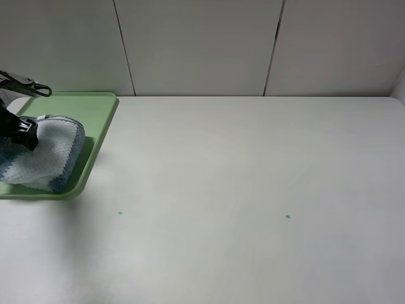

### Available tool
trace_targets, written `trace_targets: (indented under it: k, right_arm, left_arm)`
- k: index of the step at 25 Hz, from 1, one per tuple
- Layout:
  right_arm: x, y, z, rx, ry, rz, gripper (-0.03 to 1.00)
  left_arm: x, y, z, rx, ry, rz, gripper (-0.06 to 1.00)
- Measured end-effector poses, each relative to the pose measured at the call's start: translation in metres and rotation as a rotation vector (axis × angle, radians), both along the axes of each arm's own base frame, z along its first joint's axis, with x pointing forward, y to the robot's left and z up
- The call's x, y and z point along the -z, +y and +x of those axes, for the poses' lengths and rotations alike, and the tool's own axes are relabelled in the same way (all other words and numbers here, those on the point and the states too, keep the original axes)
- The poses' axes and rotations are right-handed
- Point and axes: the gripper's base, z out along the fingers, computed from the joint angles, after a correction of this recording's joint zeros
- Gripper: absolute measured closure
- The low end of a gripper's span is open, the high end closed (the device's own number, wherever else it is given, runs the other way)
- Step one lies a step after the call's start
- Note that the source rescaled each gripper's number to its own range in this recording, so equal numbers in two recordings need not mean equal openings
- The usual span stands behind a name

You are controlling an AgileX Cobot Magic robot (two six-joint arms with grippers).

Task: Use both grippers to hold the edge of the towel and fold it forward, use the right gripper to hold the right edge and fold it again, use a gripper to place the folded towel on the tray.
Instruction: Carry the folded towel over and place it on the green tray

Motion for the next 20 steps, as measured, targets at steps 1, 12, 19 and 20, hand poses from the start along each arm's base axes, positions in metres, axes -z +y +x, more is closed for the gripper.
trace_targets:
  k: [1,12,19,20]
  right_arm:
    - [0.0,0.0,0.0,0.0,0.0,0.0,-0.03]
    - [0.0,0.0,0.0,0.0,0.0,0.0,-0.03]
    - [0.0,0.0,0.0,0.0,0.0,0.0,-0.03]
    - [0.0,0.0,0.0,0.0,0.0,0.0,-0.03]
  left_arm:
    - [0.0,0.0,0.0,-0.001,0.001,0.0,-0.04]
    - [-0.026,0.015,-0.008,-0.043,-0.075,0.018,-0.05]
    - [-0.06,0.016,-0.019,-0.039,-0.146,0.049,-0.05]
    - [-0.065,0.015,-0.021,-0.041,-0.155,0.053,-0.05]
